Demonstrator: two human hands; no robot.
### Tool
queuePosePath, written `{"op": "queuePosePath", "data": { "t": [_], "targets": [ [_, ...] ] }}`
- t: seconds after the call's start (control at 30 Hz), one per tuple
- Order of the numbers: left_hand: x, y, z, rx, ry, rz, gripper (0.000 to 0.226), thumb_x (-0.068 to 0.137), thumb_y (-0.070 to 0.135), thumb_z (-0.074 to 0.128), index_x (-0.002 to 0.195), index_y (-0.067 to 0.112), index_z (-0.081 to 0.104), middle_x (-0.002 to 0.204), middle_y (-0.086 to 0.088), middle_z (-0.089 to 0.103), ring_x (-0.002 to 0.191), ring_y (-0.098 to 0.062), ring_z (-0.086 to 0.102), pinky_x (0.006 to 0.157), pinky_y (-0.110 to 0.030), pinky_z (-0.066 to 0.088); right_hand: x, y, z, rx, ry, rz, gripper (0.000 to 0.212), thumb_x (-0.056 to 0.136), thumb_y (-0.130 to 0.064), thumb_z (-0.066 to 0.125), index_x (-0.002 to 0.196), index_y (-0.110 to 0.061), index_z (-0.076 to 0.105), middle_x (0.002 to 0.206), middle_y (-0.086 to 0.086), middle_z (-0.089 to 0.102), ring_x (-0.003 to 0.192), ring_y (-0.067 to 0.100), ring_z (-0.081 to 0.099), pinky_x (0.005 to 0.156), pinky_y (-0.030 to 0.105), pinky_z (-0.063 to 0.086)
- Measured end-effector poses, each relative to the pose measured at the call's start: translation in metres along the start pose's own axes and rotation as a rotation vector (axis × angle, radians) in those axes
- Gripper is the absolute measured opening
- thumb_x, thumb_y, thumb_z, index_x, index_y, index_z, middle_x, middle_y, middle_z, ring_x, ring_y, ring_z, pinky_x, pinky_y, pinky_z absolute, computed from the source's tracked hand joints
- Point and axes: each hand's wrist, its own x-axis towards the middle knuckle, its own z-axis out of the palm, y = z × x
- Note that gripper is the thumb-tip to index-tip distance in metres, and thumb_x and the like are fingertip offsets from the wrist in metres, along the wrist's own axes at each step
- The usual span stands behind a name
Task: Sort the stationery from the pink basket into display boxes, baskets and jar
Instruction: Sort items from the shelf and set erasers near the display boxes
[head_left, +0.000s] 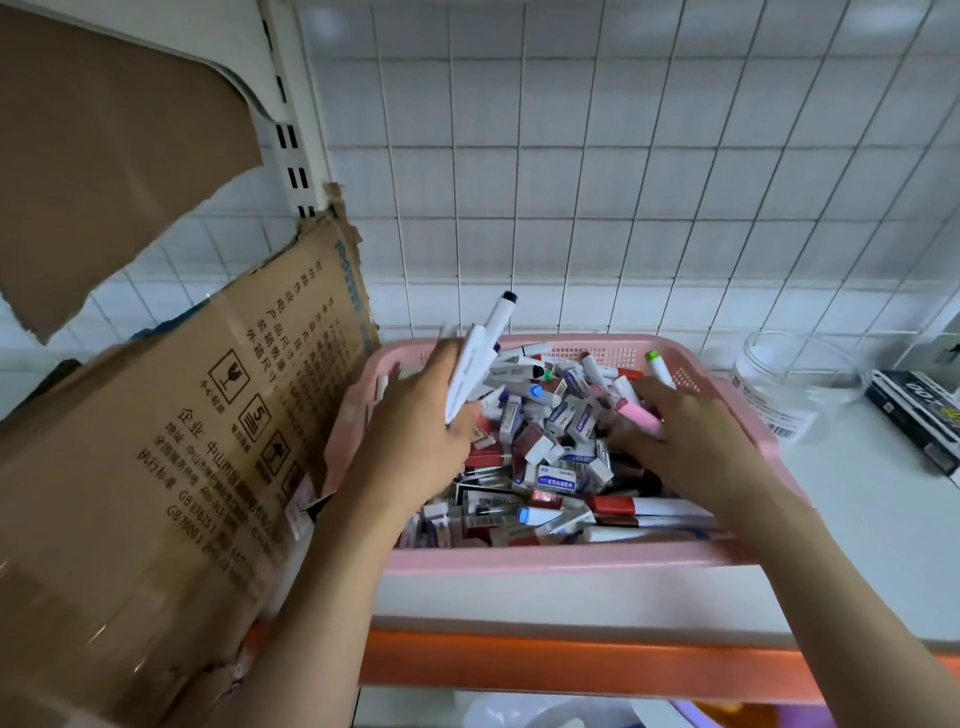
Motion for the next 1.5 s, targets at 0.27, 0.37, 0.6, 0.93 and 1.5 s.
{"op": "queuePosePath", "data": {
  "t": [0.27,0.37,0.6,0.93,1.5],
  "targets": [
    [-0.001,0.043,0.025,-0.123,0.042,0.012,0.065,0.092,0.017,0.056,0.147,0.028,0.022,0.122,-0.006,0.06,0.093,-0.021,0.061,0.071,-0.034,0.052,-0.006,0.015,-0.032,0.201,0.254,-0.086,0.017,0.084,-0.019,0.066,0.085,-0.02,0.049,0.07,0.01,0.056,0.059,0.022,0.047,0.053,0.016,0.035],
    [0.003,0.072,0.034,-0.159,0.077,0.035,0.059,0.093,0.016,0.054,0.142,0.032,0.027,0.107,-0.004,0.063,0.075,-0.018,0.062,0.06,-0.036,0.053,-0.017,0.038,-0.053,0.3,0.272,-0.035,0.016,0.083,-0.018,0.067,0.087,-0.021,0.052,0.07,0.009,0.058,0.063,0.023,0.051,0.055,0.015,0.035],
    [0.005,0.184,0.093,-0.304,0.093,0.069,0.049,0.091,0.018,0.053,0.133,0.041,0.041,0.105,0.008,0.063,0.08,-0.016,0.06,0.067,-0.026,0.048,-0.057,0.14,-0.101,0.461,0.238,0.074,0.02,0.083,-0.011,0.063,0.09,-0.03,0.059,0.065,-0.01,0.068,0.06,0.013,0.062,0.058,0.027,0.048],
    [-0.034,0.301,0.229,-0.489,-0.137,-0.055,0.044,0.09,0.018,0.056,0.126,0.041,0.05,0.102,0.012,0.067,0.072,-0.01,0.062,0.068,-0.029,0.055,-0.136,0.299,-0.123,0.44,0.128,0.208,0.029,0.081,-0.005,0.064,0.081,-0.033,0.056,0.065,-0.001,0.068,0.07,0.026,0.066,0.067,0.038,0.051],
    [-0.024,0.4,0.343,-0.598,-0.276,-0.218,0.036,0.09,0.012,0.055,0.115,0.038,0.051,0.085,0.014,0.061,0.045,0.001,0.053,0.043,-0.012,0.04,-0.168,0.449,-0.176,0.407,0.181,0.298,0.022,0.082,-0.005,0.063,0.089,-0.026,0.061,0.073,0.006,0.066,0.071,0.026,0.063,0.066,0.038,0.049]
  ]
}}
